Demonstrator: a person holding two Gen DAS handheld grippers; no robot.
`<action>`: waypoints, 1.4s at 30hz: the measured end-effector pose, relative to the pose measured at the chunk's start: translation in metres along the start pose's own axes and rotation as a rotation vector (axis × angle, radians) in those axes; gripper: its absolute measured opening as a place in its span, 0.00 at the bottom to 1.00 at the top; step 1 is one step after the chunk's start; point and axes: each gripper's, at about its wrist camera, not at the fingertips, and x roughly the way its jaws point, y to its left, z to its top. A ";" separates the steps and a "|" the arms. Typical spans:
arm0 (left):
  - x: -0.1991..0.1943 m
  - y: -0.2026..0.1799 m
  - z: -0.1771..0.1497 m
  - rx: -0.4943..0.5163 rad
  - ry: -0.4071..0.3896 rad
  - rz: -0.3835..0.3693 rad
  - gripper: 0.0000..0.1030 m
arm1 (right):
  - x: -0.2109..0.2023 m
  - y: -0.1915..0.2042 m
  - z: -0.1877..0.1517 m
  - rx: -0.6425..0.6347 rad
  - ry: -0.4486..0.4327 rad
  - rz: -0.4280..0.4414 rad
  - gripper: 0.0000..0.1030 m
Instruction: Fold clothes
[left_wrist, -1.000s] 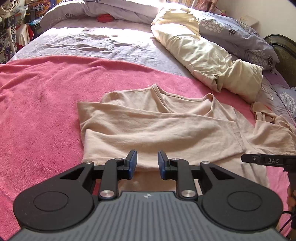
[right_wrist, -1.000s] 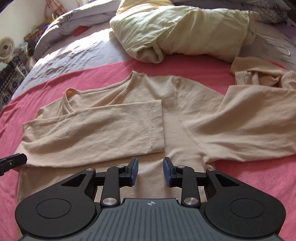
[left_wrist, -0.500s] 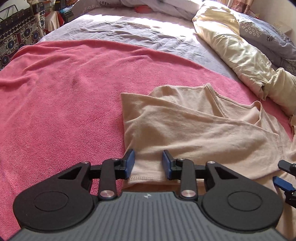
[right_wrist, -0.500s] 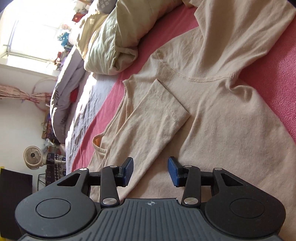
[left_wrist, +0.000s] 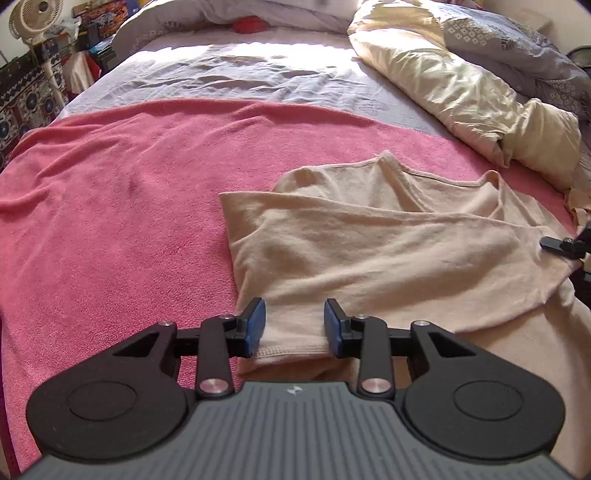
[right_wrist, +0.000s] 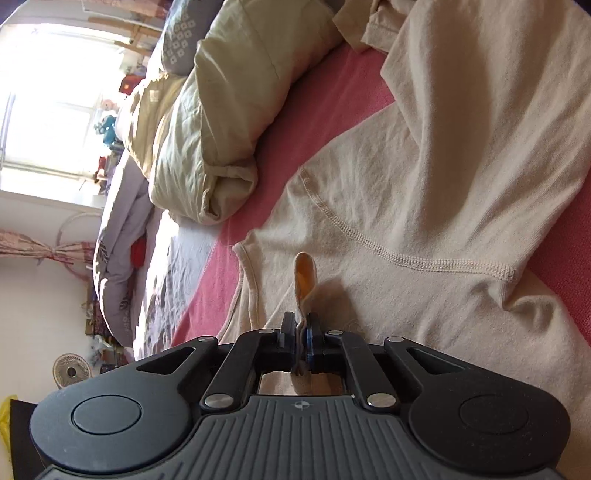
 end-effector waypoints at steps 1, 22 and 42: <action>-0.008 -0.006 -0.003 0.029 -0.012 -0.046 0.40 | -0.003 0.004 0.001 -0.001 0.009 0.004 0.07; 0.015 -0.048 -0.003 -0.101 0.008 -0.088 0.44 | -0.043 0.068 0.020 -0.432 0.097 -0.124 0.21; 0.022 -0.015 0.003 -0.291 0.033 -0.144 0.44 | 0.000 0.003 -0.015 0.081 0.005 -0.005 0.07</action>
